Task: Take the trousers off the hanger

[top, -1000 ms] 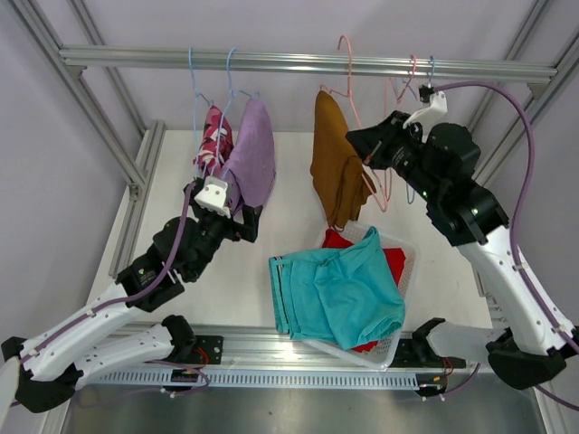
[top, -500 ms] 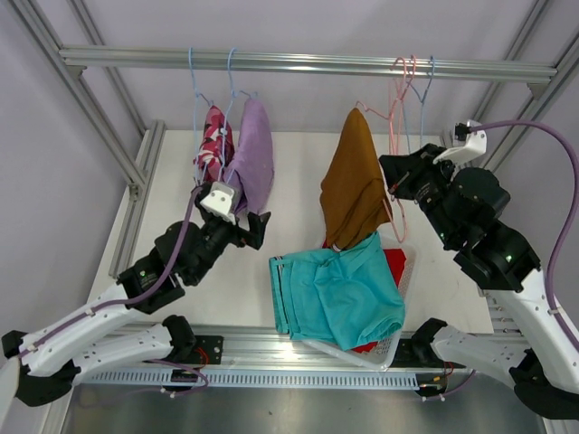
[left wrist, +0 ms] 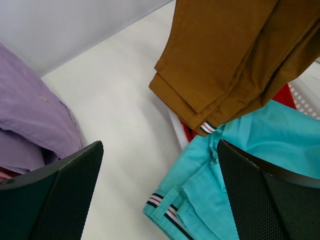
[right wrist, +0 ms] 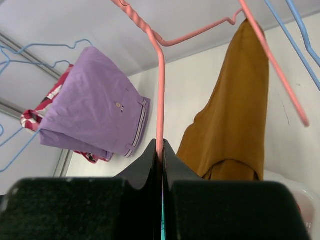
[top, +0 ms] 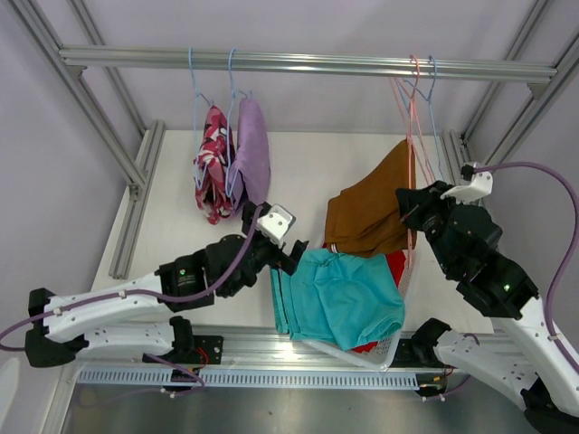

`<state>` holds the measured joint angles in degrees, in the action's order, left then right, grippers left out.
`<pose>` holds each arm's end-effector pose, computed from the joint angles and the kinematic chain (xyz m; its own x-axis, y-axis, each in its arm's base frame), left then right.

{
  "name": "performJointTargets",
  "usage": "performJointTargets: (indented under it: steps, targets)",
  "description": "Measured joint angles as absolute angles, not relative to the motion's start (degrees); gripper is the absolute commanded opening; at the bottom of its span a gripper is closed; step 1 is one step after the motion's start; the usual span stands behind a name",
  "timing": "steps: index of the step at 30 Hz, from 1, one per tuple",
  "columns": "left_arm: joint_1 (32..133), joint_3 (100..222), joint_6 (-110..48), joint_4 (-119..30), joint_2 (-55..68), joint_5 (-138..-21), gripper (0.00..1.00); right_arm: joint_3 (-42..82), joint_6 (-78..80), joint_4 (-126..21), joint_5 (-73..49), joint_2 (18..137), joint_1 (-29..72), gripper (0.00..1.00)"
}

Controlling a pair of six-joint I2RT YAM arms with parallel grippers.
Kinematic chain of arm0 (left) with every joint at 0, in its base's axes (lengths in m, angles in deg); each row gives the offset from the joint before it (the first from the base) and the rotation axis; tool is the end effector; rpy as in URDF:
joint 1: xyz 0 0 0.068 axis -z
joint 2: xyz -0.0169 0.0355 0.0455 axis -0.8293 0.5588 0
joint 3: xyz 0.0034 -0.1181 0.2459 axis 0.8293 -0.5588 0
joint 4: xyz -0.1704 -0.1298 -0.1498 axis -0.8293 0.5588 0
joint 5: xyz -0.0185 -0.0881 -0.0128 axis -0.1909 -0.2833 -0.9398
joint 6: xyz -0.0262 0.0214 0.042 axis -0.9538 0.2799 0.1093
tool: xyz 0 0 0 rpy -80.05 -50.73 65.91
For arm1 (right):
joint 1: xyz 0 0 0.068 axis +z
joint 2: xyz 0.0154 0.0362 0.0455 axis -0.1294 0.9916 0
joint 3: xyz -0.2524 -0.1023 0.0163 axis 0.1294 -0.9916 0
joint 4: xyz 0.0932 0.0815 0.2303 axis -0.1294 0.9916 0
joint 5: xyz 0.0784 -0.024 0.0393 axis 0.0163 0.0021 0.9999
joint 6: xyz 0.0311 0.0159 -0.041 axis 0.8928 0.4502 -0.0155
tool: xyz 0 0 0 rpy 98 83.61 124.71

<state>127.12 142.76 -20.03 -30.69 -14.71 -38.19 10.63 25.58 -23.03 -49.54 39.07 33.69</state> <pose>0.0867 -0.1934 0.3663 -0.0684 0.1912 -0.9792 0.6186 0.7782 0.1087 0.1097 0.0719 0.4342 -0.1713 0.4514 -0.8757 -0.1195 0.8728 0.4733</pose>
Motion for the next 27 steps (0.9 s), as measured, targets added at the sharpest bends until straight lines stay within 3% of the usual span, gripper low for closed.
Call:
performJointTargets:
  steps: [9,27]
  targets:
    - [133.35,143.35,-21.38,-41.36,-10.3,-35.72,0.99,5.82,27.0,-23.09,-48.84,38.09,33.69,0.0]
    - [133.83,143.94,-20.73,-67.61,11.52,-46.19,0.99,7.77,32.57,-21.63,-45.52,35.2,33.69,0.0]
